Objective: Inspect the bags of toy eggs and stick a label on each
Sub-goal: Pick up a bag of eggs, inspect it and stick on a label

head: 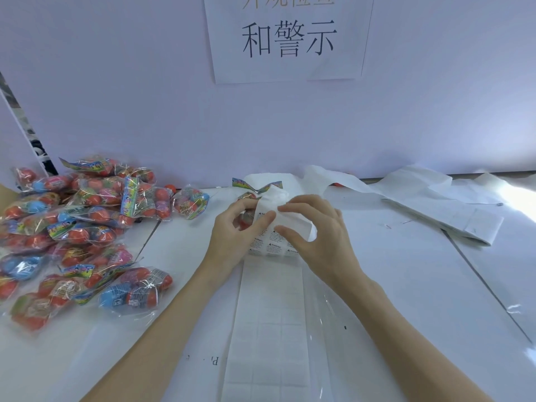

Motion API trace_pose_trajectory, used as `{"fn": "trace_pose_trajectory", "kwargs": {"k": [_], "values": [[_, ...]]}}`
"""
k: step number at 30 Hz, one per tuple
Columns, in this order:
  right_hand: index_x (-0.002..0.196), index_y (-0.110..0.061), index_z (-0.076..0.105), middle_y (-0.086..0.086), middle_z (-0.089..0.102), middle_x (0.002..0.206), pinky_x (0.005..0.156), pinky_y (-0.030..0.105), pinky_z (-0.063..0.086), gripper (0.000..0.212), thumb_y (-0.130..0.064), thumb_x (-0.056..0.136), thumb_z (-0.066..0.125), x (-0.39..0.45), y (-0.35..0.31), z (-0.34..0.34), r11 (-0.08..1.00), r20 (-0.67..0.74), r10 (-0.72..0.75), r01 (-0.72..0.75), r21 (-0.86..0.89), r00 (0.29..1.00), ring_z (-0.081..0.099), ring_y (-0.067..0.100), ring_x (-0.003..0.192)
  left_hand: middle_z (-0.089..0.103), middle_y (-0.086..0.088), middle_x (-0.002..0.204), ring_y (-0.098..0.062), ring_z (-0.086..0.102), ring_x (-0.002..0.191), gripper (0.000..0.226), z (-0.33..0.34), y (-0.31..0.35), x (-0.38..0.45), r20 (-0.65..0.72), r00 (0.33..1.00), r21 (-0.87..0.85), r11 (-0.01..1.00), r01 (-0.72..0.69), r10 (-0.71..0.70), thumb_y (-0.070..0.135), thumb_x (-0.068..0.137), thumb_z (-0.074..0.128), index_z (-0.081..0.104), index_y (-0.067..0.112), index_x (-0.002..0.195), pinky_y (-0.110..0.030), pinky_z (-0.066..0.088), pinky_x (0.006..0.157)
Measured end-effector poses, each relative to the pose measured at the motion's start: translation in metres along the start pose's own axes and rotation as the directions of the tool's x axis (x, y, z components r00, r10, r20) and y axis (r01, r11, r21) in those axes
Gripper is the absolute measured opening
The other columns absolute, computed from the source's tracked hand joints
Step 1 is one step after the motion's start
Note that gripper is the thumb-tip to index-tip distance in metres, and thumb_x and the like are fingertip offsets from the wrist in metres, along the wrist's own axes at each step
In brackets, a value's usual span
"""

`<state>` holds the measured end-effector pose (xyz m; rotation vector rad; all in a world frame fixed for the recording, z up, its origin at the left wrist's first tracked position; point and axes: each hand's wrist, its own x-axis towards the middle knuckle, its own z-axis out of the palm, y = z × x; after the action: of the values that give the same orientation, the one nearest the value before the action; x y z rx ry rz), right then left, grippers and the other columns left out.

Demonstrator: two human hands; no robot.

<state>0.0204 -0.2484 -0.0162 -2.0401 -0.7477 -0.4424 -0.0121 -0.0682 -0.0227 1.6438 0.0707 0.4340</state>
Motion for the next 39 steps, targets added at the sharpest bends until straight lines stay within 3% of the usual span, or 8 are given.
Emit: {"fn": "trace_pose_trajectory", "kwargs": {"k": [7,10,13,20,25,30,35,39], "values": [[0.093,-0.015,0.075,-0.007,0.069,0.09,0.076,0.02,0.046,0.003,-0.016,0.096,0.074,0.0005,0.0015,0.0031,0.991,-0.02,0.076,-0.073,0.114,0.997,0.063,0.011,0.087,0.062,-0.001,0.094,-0.006,0.053,0.073,0.023,0.0022,0.0014,-0.0009,-0.021,1.0,0.033,0.999,-0.007,0.007,0.046,0.08,0.078,0.078,0.023,0.08,-0.017,0.043,0.072],[0.092,-0.013,0.073,-0.005,0.07,0.088,0.075,0.013,0.043,0.008,-0.015,0.1,0.069,0.0013,0.0026,0.0031,0.992,-0.042,0.093,-0.089,0.094,0.995,0.062,0.01,0.086,0.065,0.003,0.114,0.004,0.06,0.085,0.021,0.0032,0.0037,-0.0015,-0.06,0.998,0.077,0.997,-0.032,0.037,0.044,0.087,0.076,0.078,0.028,0.1,-0.011,0.046,0.078],[0.091,-0.012,0.072,-0.005,0.07,0.087,0.076,0.01,0.041,0.013,-0.016,0.102,0.065,0.0017,0.0043,0.0032,0.989,-0.027,0.125,-0.122,0.088,0.992,0.061,0.006,0.086,0.057,0.0,0.127,0.006,0.062,0.095,0.032,0.0029,0.0054,-0.0021,-0.061,0.997,0.07,0.996,-0.051,0.055,0.038,0.091,0.075,0.074,0.03,0.123,-0.023,0.055,0.09],[0.106,-0.015,0.074,-0.009,0.073,0.101,0.082,0.015,0.044,0.014,-0.013,0.103,0.061,0.0013,0.0041,0.0021,0.984,0.031,0.147,-0.149,0.102,0.989,0.061,0.005,0.094,0.059,-0.004,0.13,-0.017,0.067,0.109,0.025,-0.0004,0.0039,-0.0025,-0.039,0.998,0.008,0.998,-0.055,0.055,0.029,0.106,0.056,0.077,0.029,0.12,-0.031,0.056,0.087],[0.121,-0.027,0.068,-0.01,0.068,0.102,0.082,0.017,0.046,0.037,0.0,0.099,0.056,0.0005,0.0048,0.0006,0.986,0.046,0.135,-0.139,0.09,0.99,0.062,0.008,0.09,0.062,-0.011,0.126,-0.02,0.071,0.099,0.032,-0.0036,0.0,0.001,-0.089,0.988,0.034,0.992,-0.124,0.126,0.006,0.103,0.061,0.074,0.024,0.127,-0.027,0.06,0.075],[0.114,-0.023,0.07,-0.006,0.071,0.111,0.085,0.007,0.04,0.034,0.003,0.099,0.053,0.0012,0.0059,0.0012,0.984,0.039,0.14,-0.144,0.108,0.989,0.063,0.003,0.1,0.059,-0.009,0.126,-0.02,0.071,0.102,0.03,-0.0006,0.0017,0.0,0.007,0.993,0.049,0.992,-0.12,0.12,0.021,0.1,0.07,0.073,0.032,0.128,-0.024,0.058,0.078],[0.116,-0.02,0.067,-0.005,0.068,0.097,0.074,0.006,0.039,0.031,0.001,0.102,0.049,0.0007,0.0072,0.0013,0.977,0.06,0.166,-0.173,0.126,0.984,0.058,-0.007,0.089,0.058,-0.002,0.117,-0.008,0.069,0.091,0.017,0.0014,0.0021,-0.0021,0.04,0.995,0.107,0.989,-0.1,0.096,0.016,0.097,0.074,0.08,0.03,0.105,-0.02,0.053,0.084],[0.117,-0.022,0.059,-0.004,0.06,0.075,0.062,0.019,0.04,0.03,0.001,0.103,0.046,-0.0008,0.0062,0.0024,0.974,0.092,0.16,-0.172,0.148,0.983,0.055,0.01,0.073,0.059,-0.007,0.112,-0.011,0.069,0.081,0.01,0.0005,0.0025,-0.0018,0.024,0.998,0.133,0.989,-0.068,0.066,0.011,0.096,0.074,0.078,0.02,0.095,-0.019,0.053,0.076]]}}
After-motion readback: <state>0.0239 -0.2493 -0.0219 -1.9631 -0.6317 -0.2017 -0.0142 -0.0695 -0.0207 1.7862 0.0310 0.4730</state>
